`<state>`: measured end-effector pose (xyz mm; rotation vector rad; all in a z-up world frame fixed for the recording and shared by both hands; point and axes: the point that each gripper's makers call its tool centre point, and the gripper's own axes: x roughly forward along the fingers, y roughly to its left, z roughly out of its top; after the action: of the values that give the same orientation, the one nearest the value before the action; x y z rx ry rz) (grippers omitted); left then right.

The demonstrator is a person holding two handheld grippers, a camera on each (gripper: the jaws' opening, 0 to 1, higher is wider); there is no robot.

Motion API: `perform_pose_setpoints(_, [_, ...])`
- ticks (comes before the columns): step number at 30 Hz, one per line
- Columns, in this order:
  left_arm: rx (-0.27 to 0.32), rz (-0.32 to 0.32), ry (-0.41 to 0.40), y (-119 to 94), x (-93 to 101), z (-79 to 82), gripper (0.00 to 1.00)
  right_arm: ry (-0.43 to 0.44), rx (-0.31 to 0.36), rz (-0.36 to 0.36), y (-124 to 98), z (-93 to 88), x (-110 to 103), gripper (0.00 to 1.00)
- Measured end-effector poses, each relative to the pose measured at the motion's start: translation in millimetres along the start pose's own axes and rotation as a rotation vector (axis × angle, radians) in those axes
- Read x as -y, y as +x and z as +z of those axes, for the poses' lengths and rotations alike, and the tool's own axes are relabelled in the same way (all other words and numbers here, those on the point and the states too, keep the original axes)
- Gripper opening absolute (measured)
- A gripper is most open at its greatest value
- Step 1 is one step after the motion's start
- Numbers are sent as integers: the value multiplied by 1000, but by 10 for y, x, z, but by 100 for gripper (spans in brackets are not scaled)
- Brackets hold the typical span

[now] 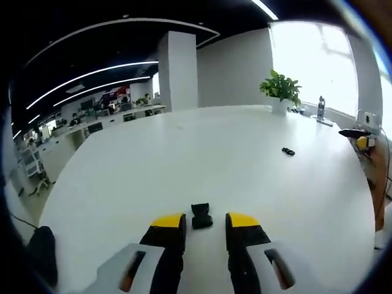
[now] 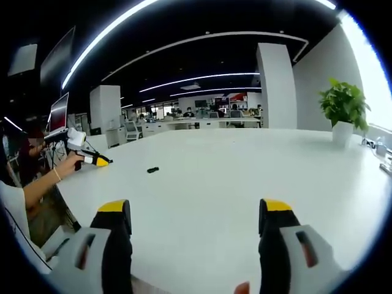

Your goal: Snap the two parts of the plastic buckle together until the buckle closes and remains connected.

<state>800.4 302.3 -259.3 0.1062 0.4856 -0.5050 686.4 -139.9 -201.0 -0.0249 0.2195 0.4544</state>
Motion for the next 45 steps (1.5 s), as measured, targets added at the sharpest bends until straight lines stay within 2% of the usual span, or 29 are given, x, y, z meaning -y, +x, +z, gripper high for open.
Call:
perform_pose_setpoints(12, [1,-10,20,-31,27,4,16,9,3,-6,-11,-3,17,87])
perform_pose_setpoints(28, [22,-54,36,-51,109,29,0,18,1,-11,-16,-18,51,86])
perform_pose_setpoints(37, [26,-49,46,-46,118,39,0,17,1,-10,-16,-16,58,86])
perform_pose_setpoints(45, [43,-38,14,-47,99,66,12,21,0,-13,-22,-29,74,86])
